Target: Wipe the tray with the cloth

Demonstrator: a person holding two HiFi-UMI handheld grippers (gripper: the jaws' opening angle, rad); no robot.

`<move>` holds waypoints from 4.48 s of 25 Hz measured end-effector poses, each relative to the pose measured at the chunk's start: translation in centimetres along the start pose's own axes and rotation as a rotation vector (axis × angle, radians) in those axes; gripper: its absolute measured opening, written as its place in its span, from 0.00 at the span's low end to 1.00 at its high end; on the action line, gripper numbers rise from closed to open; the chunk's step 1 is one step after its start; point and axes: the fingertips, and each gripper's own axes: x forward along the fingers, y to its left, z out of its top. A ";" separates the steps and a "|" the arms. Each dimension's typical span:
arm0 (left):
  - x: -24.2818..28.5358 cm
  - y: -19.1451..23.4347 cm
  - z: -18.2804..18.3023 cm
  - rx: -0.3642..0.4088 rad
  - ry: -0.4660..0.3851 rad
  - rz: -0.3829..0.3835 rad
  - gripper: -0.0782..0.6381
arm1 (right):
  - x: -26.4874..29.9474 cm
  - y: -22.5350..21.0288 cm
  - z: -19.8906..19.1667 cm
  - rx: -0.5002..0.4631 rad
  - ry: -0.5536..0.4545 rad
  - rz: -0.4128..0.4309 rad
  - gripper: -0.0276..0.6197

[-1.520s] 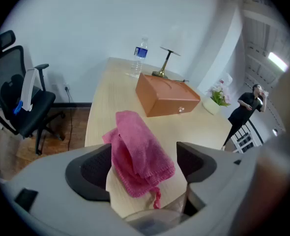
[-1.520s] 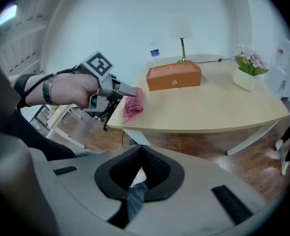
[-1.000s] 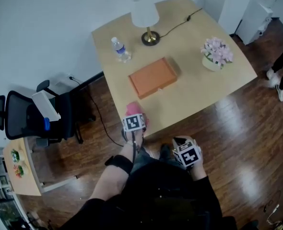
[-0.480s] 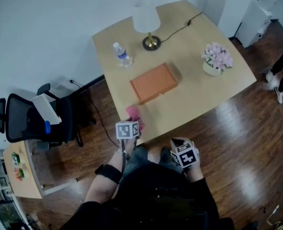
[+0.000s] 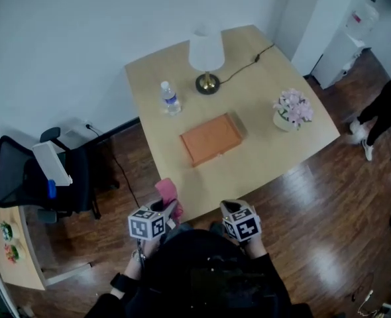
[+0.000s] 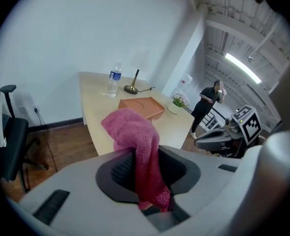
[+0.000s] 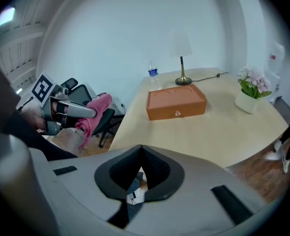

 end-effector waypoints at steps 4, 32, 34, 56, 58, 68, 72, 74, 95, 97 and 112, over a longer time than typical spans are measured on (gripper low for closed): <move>0.2 1.8 1.5 0.006 -0.021 -0.018 0.27 | 1.4 1.0 1.6 -0.009 0.013 0.003 0.05; 13.8 0.9 16.5 -0.037 -0.054 -0.025 0.27 | 3.5 -8.5 8.3 0.022 -0.005 0.009 0.05; 17.0 -0.8 19.3 -0.036 -0.068 -0.022 0.27 | 3.5 -10.3 8.3 -0.003 0.009 0.022 0.05; 29.3 -1.4 20.2 0.041 0.152 0.216 0.27 | 3.6 -17.2 10.0 -0.055 0.047 0.102 0.05; 27.1 0.7 19.3 0.054 0.154 0.273 0.27 | 4.0 -16.8 10.2 -0.071 0.049 0.114 0.05; 19.6 7.2 16.3 -0.051 0.108 0.335 0.27 | 6.0 -13.5 10.5 -0.153 0.073 0.179 0.05; 19.2 5.2 17.7 -0.069 0.064 0.296 0.27 | 5.6 -12.9 10.9 -0.160 0.062 0.180 0.05; 19.8 2.6 18.7 -0.055 0.042 0.240 0.27 | 5.4 -13.4 10.6 -0.144 0.062 0.168 0.05; 31.3 -10.1 19.1 -0.049 0.102 0.009 0.27 | 2.9 -17.5 7.5 -0.025 0.073 0.115 0.05; 31.2 -10.0 18.8 -0.055 0.108 0.007 0.27 | 3.1 -17.2 7.7 -0.040 0.075 0.125 0.05; 25.0 -3.4 13.9 0.053 0.164 0.150 0.27 | 4.8 -13.8 8.8 -0.120 0.089 0.176 0.05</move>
